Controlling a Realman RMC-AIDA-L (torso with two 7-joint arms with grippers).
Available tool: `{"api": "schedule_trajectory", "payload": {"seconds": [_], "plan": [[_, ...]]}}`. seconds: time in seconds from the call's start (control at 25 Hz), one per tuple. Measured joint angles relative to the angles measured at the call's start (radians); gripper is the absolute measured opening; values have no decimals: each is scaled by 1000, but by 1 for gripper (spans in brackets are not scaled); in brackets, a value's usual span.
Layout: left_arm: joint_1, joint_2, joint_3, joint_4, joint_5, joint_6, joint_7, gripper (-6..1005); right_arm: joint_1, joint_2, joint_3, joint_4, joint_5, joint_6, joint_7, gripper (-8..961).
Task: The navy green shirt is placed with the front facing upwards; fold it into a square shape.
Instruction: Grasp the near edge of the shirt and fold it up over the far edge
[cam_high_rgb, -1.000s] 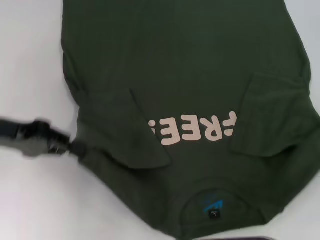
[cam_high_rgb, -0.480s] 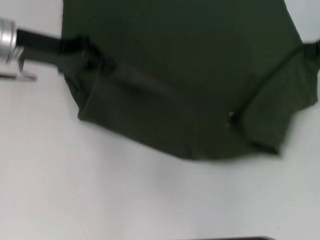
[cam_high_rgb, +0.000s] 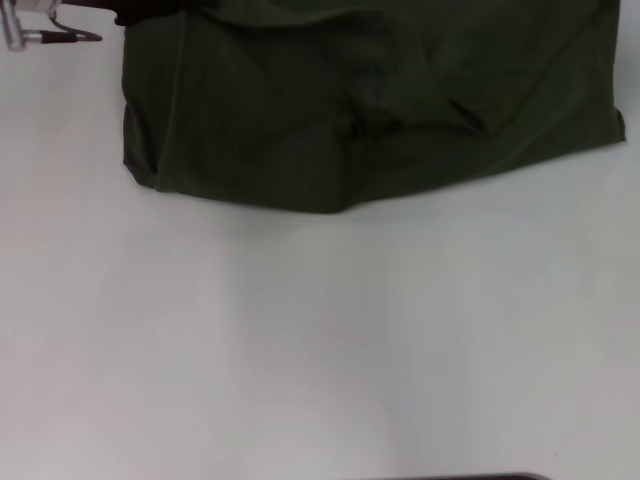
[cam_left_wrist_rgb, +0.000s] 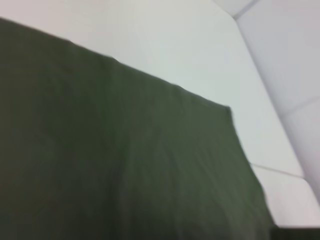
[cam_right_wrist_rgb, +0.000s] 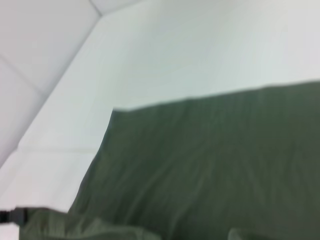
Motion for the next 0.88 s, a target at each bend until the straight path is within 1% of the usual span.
{"api": "schedule_trajectory", "payload": {"seconds": [0.12,0.24,0.28,0.32,0.36,0.4,0.48,0.6,0.76,0.88], "plan": [[2,-9,34,18,0,-97,-8,8,-2,27,-4,4,8,76,0,102],[14,-25,40,29,0,-171,0,8,-14,51,-7,12,6,138,-4,106],[18,-29,40,29,-1,-188,3,8,-20,61,-10,16,7,165,-7,107],[26,-36,40,28,-1,-216,8,8,-36,80,-13,23,12,224,-10,108],[29,-40,41,28,-1,-230,11,8,-36,80,-13,23,12,224,-10,110],[35,-45,41,28,-1,-259,15,8,-42,91,-14,26,15,255,-12,111],[39,-48,41,31,-1,-288,21,8,-50,107,-15,36,19,301,-22,114],[39,-55,41,32,-3,-319,40,8,-49,118,-18,70,20,358,-47,118],[26,-72,43,32,-17,-356,78,8,-37,121,-35,113,22,426,-74,123],[19,-81,63,33,-20,-386,89,8,-29,130,-49,132,24,469,-98,127]]}}
